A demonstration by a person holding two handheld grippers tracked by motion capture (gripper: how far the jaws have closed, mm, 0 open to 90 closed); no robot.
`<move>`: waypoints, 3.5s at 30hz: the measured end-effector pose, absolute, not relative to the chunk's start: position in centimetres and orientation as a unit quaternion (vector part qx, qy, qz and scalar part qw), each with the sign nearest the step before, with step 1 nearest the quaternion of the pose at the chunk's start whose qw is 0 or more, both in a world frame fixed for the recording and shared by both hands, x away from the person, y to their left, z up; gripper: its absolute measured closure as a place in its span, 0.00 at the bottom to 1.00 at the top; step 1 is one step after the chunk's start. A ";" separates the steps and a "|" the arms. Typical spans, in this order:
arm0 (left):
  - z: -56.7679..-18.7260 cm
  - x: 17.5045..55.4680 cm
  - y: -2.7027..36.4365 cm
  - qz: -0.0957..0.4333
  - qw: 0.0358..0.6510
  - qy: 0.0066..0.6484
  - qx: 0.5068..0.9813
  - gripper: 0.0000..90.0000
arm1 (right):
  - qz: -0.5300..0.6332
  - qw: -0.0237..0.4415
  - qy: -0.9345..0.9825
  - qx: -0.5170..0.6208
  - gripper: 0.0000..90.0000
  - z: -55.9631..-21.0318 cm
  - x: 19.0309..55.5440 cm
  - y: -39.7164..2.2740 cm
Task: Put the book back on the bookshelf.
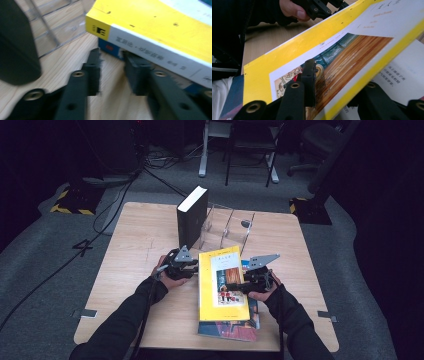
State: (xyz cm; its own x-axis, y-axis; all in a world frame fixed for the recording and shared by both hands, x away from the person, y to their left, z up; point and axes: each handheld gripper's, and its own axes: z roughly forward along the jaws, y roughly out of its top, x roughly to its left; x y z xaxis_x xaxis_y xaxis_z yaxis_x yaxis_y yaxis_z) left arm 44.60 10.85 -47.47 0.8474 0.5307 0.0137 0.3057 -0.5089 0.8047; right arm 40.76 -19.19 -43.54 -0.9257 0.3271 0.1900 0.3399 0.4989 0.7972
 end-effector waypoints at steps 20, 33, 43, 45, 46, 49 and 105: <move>-39.6 45.0 10.9 0.096 0.539 0.166 0.820 0.99 | -0.523 -0.121 -0.836 -0.115 0.81 -39.7 37.6 -20.1; -35.1 42.6 9.4 0.128 0.542 0.108 0.823 1.00 | -0.524 -0.184 -0.823 -0.117 0.93 -37.7 36.4 -20.5; -35.1 40.0 9.7 0.162 0.537 0.101 0.822 0.91 | -0.531 -0.209 -0.815 -0.098 0.96 -37.8 34.5 -20.8; -35.4 39.7 9.8 0.159 0.535 0.100 0.824 0.89 | -0.531 -0.211 -0.816 -0.093 0.96 -37.8 34.1 -20.9; -35.6 39.4 9.9 0.161 0.532 0.102 0.825 0.88 | -0.532 -0.211 -0.815 -0.090 0.96 -37.8 34.0 -20.9; -36.3 39.0 10.0 0.161 0.528 0.105 0.827 0.84 | -0.532 -0.216 -0.814 -0.086 0.96 -37.9 33.7 -21.0; -42.2 34.7 5.9 0.116 0.548 0.108 0.821 0.81 | -0.545 -0.287 -0.769 -0.173 0.68 -38.6 30.8 -26.2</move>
